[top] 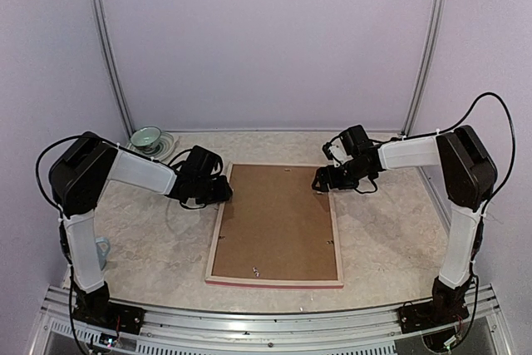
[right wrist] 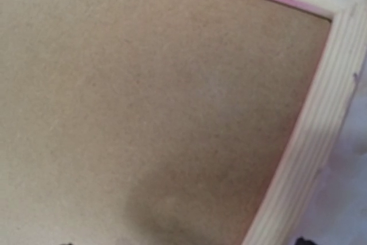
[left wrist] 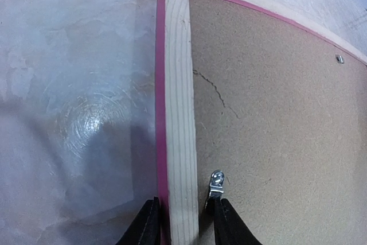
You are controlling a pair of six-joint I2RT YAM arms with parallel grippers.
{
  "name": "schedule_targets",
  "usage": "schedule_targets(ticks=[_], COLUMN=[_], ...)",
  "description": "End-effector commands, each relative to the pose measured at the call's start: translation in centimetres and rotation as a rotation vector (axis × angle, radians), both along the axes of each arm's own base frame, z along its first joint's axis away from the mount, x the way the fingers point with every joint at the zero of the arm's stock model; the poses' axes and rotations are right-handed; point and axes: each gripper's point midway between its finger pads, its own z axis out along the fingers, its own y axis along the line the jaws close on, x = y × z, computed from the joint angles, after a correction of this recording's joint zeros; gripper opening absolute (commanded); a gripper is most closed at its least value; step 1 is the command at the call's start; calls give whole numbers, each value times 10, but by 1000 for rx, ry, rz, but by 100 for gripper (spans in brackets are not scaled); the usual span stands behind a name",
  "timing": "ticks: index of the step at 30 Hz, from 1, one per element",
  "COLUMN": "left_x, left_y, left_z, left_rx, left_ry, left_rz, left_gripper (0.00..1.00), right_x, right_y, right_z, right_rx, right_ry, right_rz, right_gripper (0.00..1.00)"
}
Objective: Put the photo into the frame
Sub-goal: Press the fastener onto the backboard.
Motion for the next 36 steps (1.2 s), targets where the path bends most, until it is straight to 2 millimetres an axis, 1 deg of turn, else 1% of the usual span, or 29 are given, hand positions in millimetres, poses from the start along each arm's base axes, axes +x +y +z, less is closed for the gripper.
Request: schedule_targets(ticks=[1,8,14,17,18,21,22,24,27,29,32,36], left_x=[-3,-4,-1,2,3,4,4,4,5,5,7,9], left_y=[0,3,5,6,6,8,9,10,11,11,9,2], left_z=[-11,-15,-18,-15,-11,-7,-4,0,8,13,21,25], left_rx=[15,23,31,26,18,11,4,-8,-20,-26,-39,-54], left_ry=[24,31,33,20,10,-3,-13,-25,-46,-58,-76,-85], left_rz=[-5,5,26,42,44,54,57,63,67,69,62,34], left_gripper=[31,29,19,17,17,17,19,28,37,42,45,46], right_x=[1,-2,-4,-5,-5,-5,-5,-5,-6,-5,-6,-6], right_y=[2,3,4,5,5,6,6,6,5,6,6,6], right_z=[3,-1,-5,-8,-8,-8,-7,-8,-9,-8,-9,-9], right_rx=[12,16,27,29,32,34,34,34,33,34,35,38], right_ry=[4,11,20,28,29,29,27,29,31,30,33,32], right_rz=[1,2,5,8,10,11,11,11,11,11,11,11], right_gripper=[83,82,81,81,81,81,81,81,81,80,80,80])
